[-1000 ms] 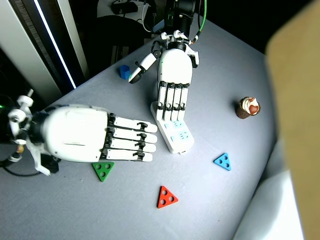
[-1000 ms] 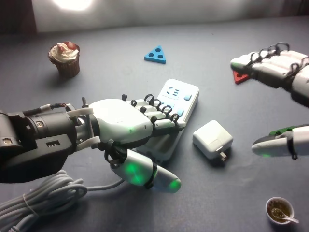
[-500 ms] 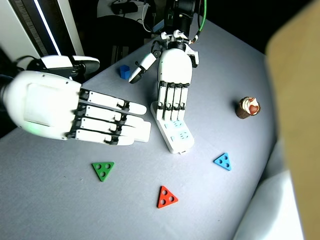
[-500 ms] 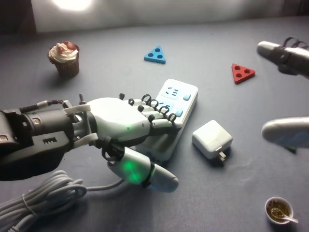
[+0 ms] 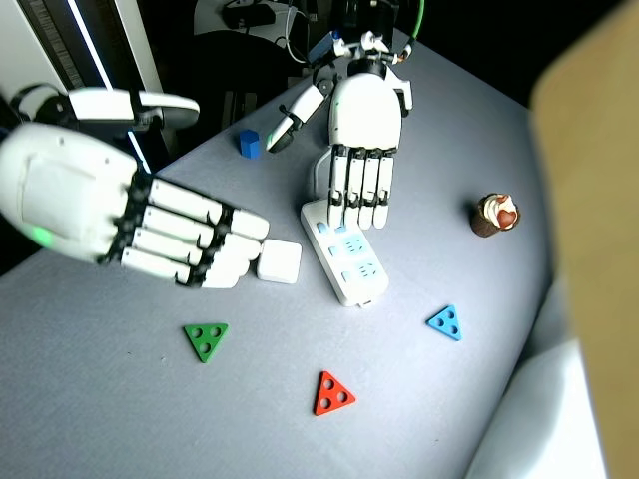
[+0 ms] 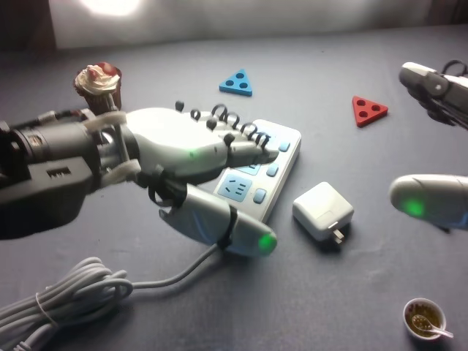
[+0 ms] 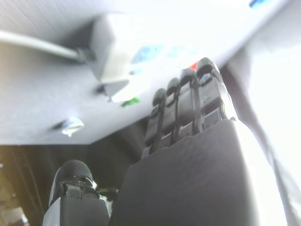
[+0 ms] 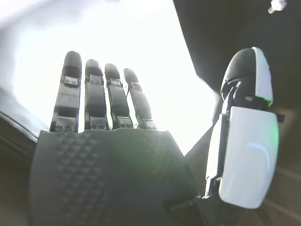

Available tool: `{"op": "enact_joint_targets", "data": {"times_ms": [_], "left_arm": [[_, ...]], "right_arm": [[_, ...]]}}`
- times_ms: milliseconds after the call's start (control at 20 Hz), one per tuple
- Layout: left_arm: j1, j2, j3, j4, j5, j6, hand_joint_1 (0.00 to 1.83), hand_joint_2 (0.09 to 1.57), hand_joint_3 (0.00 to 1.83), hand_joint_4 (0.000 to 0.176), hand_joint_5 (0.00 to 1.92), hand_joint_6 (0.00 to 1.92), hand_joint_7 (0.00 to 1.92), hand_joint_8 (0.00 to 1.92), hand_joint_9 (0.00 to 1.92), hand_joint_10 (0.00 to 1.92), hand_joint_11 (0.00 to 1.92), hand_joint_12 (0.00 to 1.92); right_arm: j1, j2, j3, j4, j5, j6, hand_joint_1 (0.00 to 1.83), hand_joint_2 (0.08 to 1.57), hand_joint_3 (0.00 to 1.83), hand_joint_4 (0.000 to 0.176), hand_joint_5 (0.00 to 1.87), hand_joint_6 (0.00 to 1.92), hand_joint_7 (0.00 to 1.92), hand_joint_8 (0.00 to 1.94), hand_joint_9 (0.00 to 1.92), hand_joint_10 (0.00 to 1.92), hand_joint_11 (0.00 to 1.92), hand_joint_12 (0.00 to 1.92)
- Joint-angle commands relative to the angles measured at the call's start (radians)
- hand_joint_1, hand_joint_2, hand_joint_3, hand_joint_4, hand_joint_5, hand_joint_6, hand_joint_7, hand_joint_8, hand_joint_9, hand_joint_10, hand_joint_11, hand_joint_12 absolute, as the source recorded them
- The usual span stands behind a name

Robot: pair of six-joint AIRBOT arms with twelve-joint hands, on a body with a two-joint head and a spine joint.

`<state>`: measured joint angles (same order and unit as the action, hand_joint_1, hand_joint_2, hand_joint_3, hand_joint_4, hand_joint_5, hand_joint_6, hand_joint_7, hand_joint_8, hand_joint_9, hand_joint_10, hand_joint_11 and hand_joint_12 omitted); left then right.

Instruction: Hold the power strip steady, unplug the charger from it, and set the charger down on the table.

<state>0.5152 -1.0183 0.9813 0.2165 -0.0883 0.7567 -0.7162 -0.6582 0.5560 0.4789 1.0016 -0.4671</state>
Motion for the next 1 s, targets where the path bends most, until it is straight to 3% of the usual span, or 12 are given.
{"op": "enact_joint_targets", "data": {"times_ms": [0, 300, 450, 800, 950], "left_arm": [[-0.028, 0.015, -0.008, -0.007, -0.071, -0.007, 0.0, 0.99, 0.0, 0.0, 0.06, 0.0, 0.07, 0.0, 0.04, 0.0, 0.02, 0.05], [-0.101, 0.087, -0.069, -0.007, -0.021, -0.005, 0.0, 0.99, 0.0, 0.0, 0.07, 0.0, 0.07, 0.01, 0.05, 0.01, 0.01, 0.05], [-0.129, 0.108, -0.086, -0.007, -0.017, -0.019, 0.0, 1.0, 0.0, 0.0, 0.07, 0.01, 0.08, 0.01, 0.05, 0.01, 0.02, 0.06], [-0.226, 0.113, -0.082, -0.007, 0.045, -0.013, 0.0, 1.0, 0.0, 0.0, 0.06, 0.0, 0.06, 0.0, 0.04, 0.0, 0.02, 0.06], [-0.251, 0.118, -0.087, -0.007, 0.062, -0.014, 0.0, 1.0, 0.0, 0.0, 0.06, 0.0, 0.07, 0.0, 0.04, 0.0, 0.02, 0.06]], "right_arm": [[-0.005, 0.016, -0.017, -0.016, 0.108, 0.018, 0.62, 0.9, 0.0, 0.0, 0.05, 0.0, 0.07, 0.0, 0.09, 0.0, 0.0, 0.36], [-0.007, 0.019, -0.041, 0.031, 0.087, 0.012, 0.61, 0.91, 0.0, 0.0, 0.05, 0.0, 0.07, 0.0, 0.09, 0.0, 0.0, 0.33], [-0.006, 0.019, -0.044, 0.031, 0.087, 0.012, 0.63, 0.9, 0.0, 0.0, 0.09, 0.0, 0.12, 0.0, 0.16, 0.0, 0.0, 0.45], [-0.007, 0.019, -0.047, 0.04, 0.095, -0.007, 0.66, 0.9, 0.0, 0.0, 0.12, 0.0, 0.16, 0.0, 0.2, 0.0, 0.0, 0.57], [-0.007, 0.019, -0.048, 0.04, 0.099, -0.008, 0.71, 0.91, 0.0, 0.0, 0.12, 0.0, 0.14, 0.0, 0.18, 0.0, 0.0, 0.51]]}}
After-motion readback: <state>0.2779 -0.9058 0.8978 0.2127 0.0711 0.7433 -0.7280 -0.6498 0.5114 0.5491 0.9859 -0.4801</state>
